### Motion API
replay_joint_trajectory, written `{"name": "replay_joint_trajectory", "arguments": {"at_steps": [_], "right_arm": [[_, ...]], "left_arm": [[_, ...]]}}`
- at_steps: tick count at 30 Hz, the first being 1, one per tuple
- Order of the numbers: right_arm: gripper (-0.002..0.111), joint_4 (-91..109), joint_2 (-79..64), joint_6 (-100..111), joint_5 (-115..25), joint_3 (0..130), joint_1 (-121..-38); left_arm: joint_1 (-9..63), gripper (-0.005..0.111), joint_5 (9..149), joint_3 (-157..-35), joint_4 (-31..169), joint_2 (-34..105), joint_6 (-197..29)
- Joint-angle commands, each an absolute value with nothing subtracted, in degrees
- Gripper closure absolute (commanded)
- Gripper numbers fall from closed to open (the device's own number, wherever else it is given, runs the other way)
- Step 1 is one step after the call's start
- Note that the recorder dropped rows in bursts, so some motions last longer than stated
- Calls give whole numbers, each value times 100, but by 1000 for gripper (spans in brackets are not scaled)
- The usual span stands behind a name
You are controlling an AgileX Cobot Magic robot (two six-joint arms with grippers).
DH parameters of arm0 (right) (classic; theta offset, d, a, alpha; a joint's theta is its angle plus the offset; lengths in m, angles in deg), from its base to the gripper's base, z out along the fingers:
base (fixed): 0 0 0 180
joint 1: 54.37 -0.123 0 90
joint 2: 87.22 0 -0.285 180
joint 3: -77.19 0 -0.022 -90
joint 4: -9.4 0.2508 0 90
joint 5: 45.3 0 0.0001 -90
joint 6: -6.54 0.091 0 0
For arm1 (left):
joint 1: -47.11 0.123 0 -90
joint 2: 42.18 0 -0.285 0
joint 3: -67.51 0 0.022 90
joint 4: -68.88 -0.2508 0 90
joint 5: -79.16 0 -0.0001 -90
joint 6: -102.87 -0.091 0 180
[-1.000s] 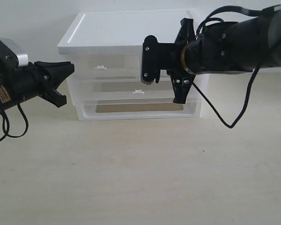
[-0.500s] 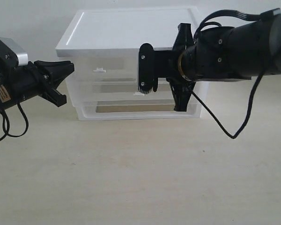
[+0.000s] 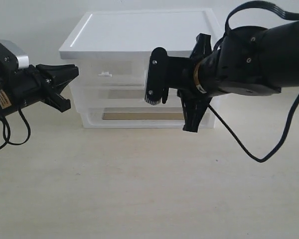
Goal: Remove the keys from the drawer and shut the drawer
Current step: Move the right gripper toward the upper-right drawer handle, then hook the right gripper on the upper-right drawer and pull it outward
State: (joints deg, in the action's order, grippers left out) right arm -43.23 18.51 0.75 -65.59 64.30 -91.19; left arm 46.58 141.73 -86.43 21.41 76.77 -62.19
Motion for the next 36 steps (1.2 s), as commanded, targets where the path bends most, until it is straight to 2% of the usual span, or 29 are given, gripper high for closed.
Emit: {"name": "replay_joint_trajectory", "arguments": {"at_steps": [1, 9, 12, 17, 23, 28, 33, 36], "right_arm": [[108, -3598, 1956, -136, -6493, 6262, -9475], [108, -3445, 1956, -282, -6616, 6262, -9603], [108, -3420, 1956, -282, -6719, 6262, -9603], [108, -2762, 1942, -761, -6719, 6262, -9622], [108, -1593, 1725, -1841, -6735, 6262, -9622], [108, -1606, 1507, -1897, -6917, 6262, -9622], [108, -1647, 696, -1470, -7006, 6288, -9607], [102, -1782, 205, -1115, -6971, 6434, -9607]], "left_arm": [[4493, 102, 14071, -8669, 2452, 7696, -6131], [3777, 102, 13865, -9099, 2454, 7696, -5757], [3594, 102, 13097, -9471, 3208, 7757, -5757], [3569, 102, 13310, -9834, 3334, 8093, -5456], [3572, 102, 12803, -10151, 3073, 8296, -5095], [3572, 102, 12697, -10153, 3048, 8308, -5095], [3572, 102, 12592, -10153, 3048, 8308, -5095], [3572, 102, 12579, -10153, 2996, 8308, -5095]]}}
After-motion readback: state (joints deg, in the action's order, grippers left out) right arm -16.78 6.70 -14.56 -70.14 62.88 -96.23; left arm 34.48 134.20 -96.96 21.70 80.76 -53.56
